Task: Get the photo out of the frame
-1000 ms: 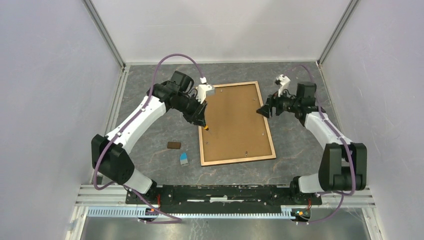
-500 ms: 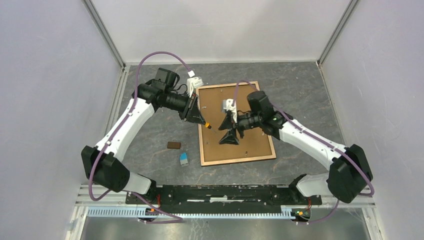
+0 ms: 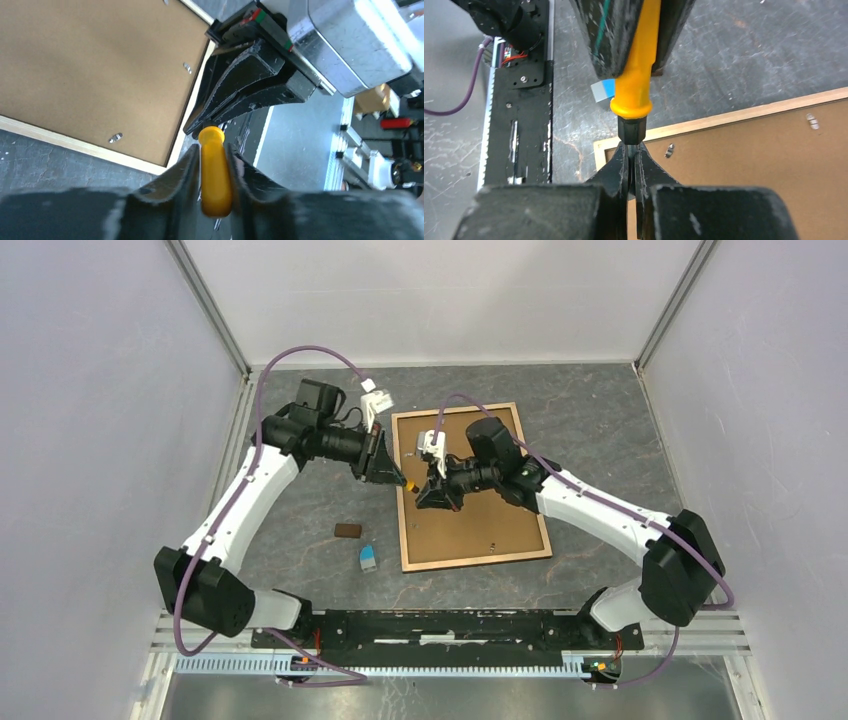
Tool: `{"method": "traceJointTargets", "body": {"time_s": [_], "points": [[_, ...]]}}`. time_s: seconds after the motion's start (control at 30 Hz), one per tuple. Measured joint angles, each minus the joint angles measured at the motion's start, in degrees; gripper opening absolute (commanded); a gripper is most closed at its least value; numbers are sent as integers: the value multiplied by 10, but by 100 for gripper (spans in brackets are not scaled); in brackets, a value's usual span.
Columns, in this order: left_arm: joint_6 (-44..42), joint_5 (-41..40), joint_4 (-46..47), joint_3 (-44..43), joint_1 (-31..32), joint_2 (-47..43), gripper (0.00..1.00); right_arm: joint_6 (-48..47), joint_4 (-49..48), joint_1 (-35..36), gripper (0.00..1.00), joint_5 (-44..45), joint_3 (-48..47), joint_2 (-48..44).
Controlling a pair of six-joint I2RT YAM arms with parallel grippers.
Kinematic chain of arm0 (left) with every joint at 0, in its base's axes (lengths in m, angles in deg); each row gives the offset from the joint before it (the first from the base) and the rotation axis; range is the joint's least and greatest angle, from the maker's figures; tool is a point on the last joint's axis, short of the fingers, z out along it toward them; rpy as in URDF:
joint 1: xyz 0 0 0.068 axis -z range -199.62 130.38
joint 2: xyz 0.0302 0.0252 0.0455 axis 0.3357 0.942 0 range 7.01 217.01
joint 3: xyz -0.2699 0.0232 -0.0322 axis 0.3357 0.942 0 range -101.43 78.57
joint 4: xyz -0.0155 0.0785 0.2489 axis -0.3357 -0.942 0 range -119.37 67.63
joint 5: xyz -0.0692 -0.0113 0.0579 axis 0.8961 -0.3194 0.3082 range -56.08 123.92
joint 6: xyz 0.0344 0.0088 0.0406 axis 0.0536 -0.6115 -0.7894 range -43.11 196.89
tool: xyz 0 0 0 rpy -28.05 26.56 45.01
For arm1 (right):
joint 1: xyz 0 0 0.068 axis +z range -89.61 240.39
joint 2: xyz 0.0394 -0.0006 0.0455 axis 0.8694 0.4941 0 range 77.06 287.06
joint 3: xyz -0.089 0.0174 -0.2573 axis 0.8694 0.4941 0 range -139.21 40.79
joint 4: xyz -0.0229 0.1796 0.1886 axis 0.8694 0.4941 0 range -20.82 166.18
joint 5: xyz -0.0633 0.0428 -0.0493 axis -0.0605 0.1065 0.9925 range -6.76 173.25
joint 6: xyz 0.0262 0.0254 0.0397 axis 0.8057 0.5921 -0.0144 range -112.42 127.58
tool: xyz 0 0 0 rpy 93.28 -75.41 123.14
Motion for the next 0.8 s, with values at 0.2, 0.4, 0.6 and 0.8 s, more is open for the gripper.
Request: {"method": "traceJointTargets", "body": {"time_s": [0.2,0.4,0.6,0.8], "points": [[106,46,104,38,-91,-43,88,51,-72,2,0,21,-6,0],[296,51,336,156,-146,-136,93,145,-167,-9,0,26,-11,2],[462,22,556,245,-146,-170,85,268,-285,-13,0,19,-11,25],[582,7,716,294,-146,-167,79,348,-346,-10,0,9,-11,56]]}}
